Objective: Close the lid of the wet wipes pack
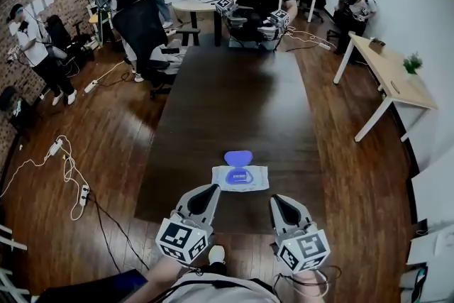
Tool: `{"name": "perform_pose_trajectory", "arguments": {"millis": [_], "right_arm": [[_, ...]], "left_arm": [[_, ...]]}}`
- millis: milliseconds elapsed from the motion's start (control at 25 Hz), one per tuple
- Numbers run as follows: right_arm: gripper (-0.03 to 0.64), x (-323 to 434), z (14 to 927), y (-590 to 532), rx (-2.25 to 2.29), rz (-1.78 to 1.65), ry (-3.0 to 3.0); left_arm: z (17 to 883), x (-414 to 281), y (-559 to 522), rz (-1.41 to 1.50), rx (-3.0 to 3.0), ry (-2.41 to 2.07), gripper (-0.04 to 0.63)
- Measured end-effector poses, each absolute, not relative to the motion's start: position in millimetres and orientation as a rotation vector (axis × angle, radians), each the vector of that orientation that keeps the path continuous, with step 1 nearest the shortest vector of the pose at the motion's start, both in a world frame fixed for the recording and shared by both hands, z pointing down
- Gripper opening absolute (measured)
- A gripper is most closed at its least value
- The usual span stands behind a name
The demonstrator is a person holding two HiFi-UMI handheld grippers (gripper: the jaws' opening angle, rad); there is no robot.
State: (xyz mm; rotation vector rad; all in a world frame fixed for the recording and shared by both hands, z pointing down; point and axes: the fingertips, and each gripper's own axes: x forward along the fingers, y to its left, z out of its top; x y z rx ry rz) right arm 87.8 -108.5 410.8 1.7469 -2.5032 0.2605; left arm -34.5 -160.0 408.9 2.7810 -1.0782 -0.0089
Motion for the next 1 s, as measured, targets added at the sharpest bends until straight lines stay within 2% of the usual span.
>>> {"name": "perform_pose_trajectory", "arguments": {"millis": [640,1000], "right_arm": [[0.005,57,417,-170,1.729,0.269,-2.481],[0.005,69,426,-207,1.616,0.284,-2.523]], "left_arm": [[421,-45,-220,-0.005,2.784,-0.994,0.002],[432,-32,-241,0.036,2.739,-1.056,0.002]]}}
